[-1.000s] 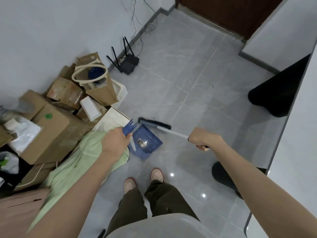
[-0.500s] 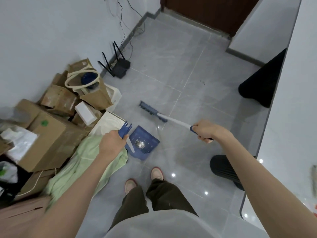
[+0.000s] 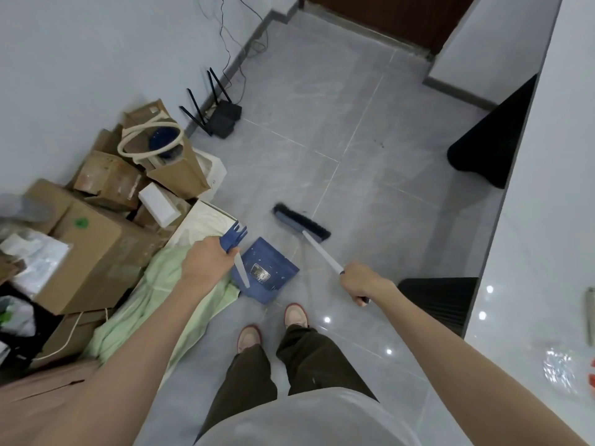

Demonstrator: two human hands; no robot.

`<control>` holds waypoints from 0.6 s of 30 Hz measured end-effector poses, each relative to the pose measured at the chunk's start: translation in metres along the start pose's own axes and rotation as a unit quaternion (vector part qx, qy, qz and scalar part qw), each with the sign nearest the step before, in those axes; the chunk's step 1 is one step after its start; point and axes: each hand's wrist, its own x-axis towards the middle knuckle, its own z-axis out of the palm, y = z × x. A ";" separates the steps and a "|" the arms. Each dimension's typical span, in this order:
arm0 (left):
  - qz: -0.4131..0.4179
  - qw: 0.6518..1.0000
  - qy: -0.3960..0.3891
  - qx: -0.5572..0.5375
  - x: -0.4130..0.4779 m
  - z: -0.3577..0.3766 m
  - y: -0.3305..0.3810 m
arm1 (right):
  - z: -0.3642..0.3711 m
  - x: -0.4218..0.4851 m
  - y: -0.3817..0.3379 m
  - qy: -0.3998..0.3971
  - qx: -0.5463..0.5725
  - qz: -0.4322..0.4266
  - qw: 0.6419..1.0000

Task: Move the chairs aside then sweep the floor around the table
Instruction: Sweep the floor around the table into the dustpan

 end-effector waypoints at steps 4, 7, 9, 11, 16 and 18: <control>-0.011 1.000 0.000 0.006 0.001 -0.011 0.020 | -0.011 -0.012 0.007 -0.078 0.125 0.009 0.989; 0.010 1.000 -0.016 0.016 0.004 -0.016 0.025 | -0.027 -0.028 0.021 -0.092 0.250 0.030 0.963; 0.022 0.999 -0.025 0.013 0.005 -0.017 0.024 | -0.031 -0.041 0.029 -0.083 0.273 0.025 0.958; 0.037 0.999 -0.032 0.023 0.001 -0.020 0.025 | -0.027 -0.057 0.030 -0.055 0.274 0.014 0.960; 0.096 0.990 -0.058 0.090 -0.005 -0.021 0.019 | -0.008 -0.064 0.041 0.047 0.243 -0.011 0.969; 0.131 0.982 -0.063 0.123 -0.005 -0.023 0.019 | 0.005 -0.057 0.053 0.096 0.188 -0.006 0.977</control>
